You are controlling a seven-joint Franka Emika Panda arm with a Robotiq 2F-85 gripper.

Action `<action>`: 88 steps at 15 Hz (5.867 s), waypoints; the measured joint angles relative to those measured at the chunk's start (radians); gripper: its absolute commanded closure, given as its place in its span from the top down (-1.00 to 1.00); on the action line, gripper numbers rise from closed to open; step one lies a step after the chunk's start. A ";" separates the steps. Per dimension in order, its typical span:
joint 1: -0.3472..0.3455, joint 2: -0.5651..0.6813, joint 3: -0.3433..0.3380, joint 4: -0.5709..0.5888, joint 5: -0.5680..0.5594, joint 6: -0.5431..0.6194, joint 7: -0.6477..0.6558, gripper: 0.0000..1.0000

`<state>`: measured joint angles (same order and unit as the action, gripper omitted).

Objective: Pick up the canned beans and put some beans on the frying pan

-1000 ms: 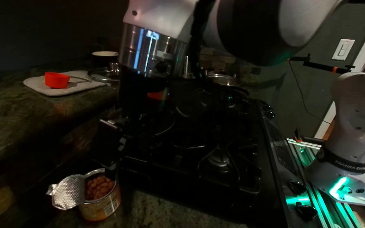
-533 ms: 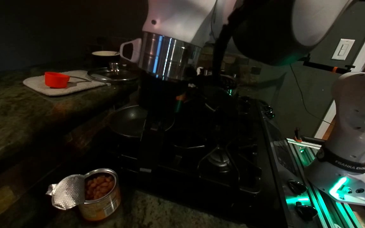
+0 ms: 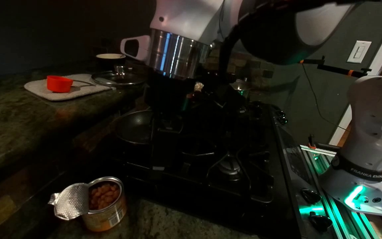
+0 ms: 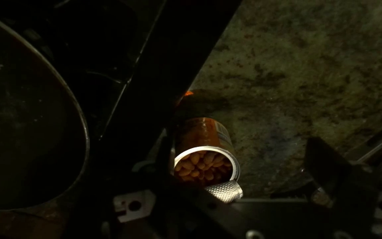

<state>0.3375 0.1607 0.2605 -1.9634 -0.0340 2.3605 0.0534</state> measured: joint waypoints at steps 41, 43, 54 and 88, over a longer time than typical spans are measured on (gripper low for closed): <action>0.003 0.107 -0.021 -0.351 0.029 0.848 -0.343 1.00; 0.030 0.120 -0.033 -0.346 0.030 0.854 -0.329 1.00; 0.332 0.195 -0.336 -0.229 0.035 0.875 -0.214 1.00; 0.644 0.384 -0.656 -0.021 0.143 0.826 0.002 0.38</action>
<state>0.9813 0.5448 -0.3955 -1.9842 0.1086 3.1869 0.0553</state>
